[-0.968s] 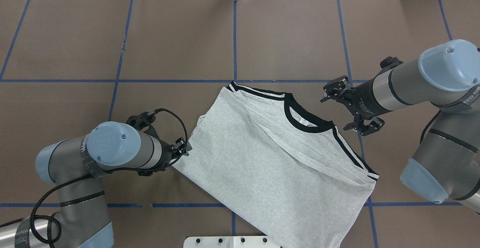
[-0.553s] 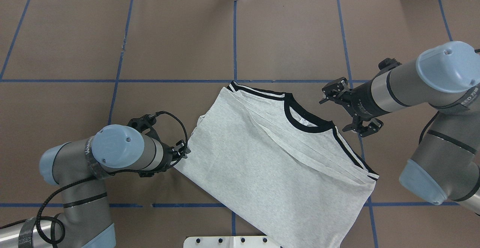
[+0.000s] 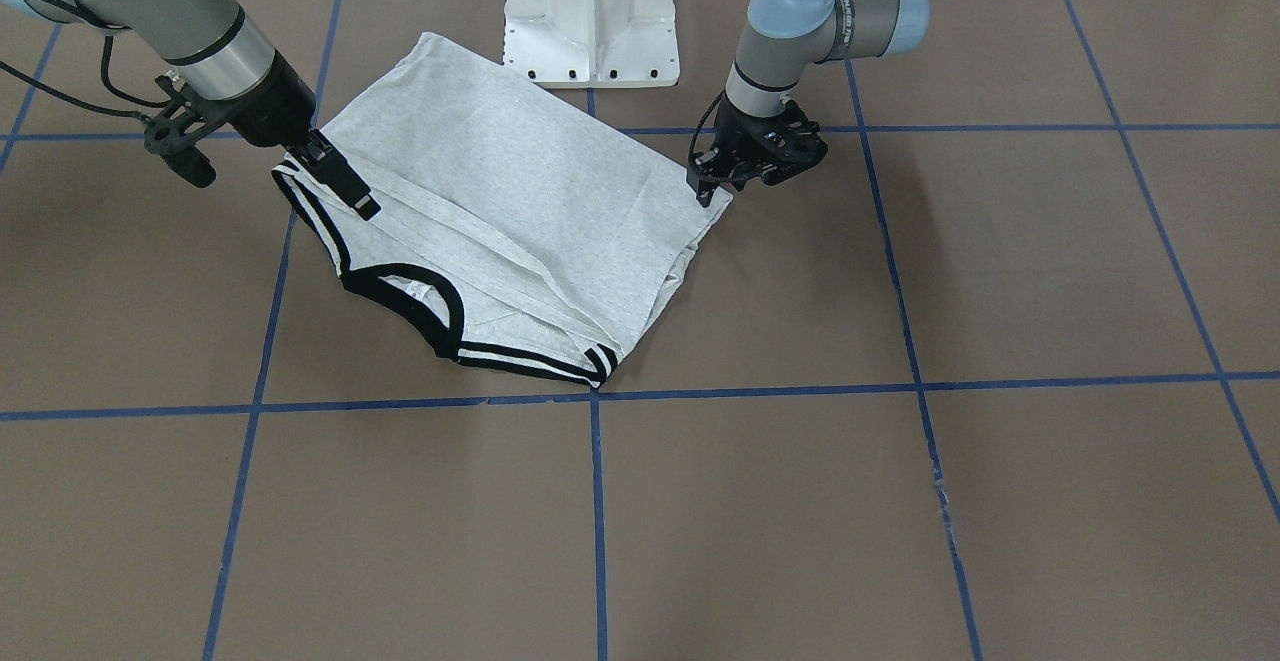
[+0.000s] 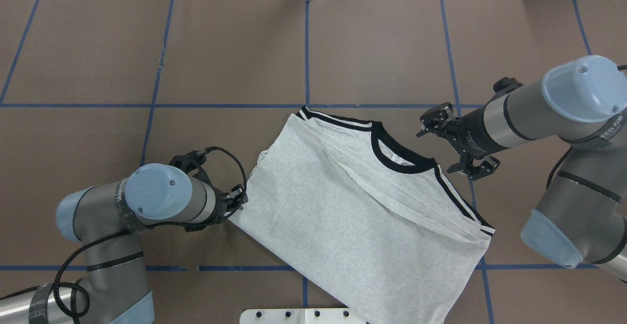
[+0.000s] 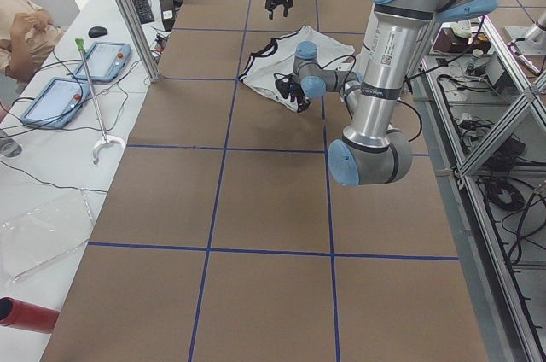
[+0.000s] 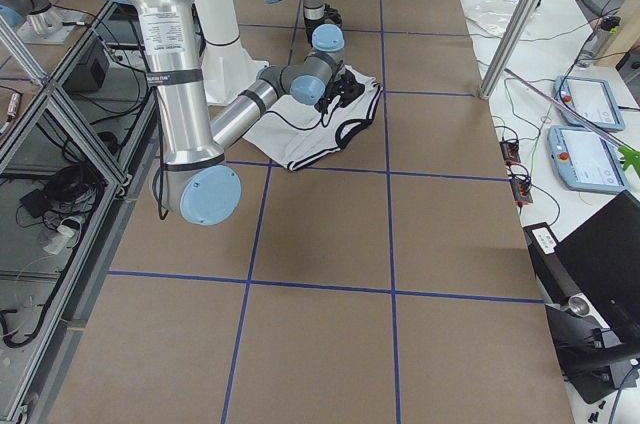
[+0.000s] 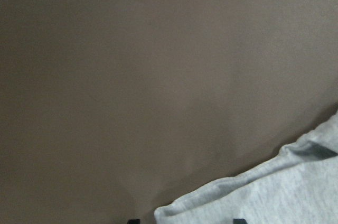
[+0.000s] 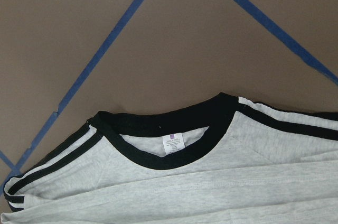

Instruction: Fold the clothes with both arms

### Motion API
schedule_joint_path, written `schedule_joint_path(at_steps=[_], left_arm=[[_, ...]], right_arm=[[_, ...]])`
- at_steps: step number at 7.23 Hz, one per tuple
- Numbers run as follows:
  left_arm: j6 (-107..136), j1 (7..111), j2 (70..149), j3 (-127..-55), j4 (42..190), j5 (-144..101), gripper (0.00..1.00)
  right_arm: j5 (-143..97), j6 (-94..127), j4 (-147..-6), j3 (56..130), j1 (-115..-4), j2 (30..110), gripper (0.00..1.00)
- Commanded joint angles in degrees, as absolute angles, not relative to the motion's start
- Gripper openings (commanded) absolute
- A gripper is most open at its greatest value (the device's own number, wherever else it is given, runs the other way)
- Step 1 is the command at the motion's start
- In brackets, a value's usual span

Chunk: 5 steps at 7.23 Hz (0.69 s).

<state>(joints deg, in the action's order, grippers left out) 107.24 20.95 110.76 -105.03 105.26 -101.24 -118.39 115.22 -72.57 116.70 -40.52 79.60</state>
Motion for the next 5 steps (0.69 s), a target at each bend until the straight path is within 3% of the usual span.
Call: schedule_joint_path(at_steps=[1, 2, 3, 5], left_arm=[[107.1, 20.9, 110.7, -104.9, 104.9, -101.2, 0.58], [107.1, 20.9, 110.7, -104.9, 104.9, -101.2, 0.44], [107.1, 20.9, 110.4, -104.9, 104.7, -101.2, 0.42], [107.1, 20.9, 110.1, -104.9, 104.2, -101.2, 0.00]], right_arm=[[-118.5, 115.2, -72.6, 116.6, -40.3, 79.5, 1.00], [-118.5, 115.2, -72.8, 116.6, -40.4, 79.6, 1.00], [-118.5, 115.2, -72.9, 116.7, -40.4, 79.6, 1.00], [-118.7, 115.2, -73.0, 116.9, -40.5, 79.7, 1.00]])
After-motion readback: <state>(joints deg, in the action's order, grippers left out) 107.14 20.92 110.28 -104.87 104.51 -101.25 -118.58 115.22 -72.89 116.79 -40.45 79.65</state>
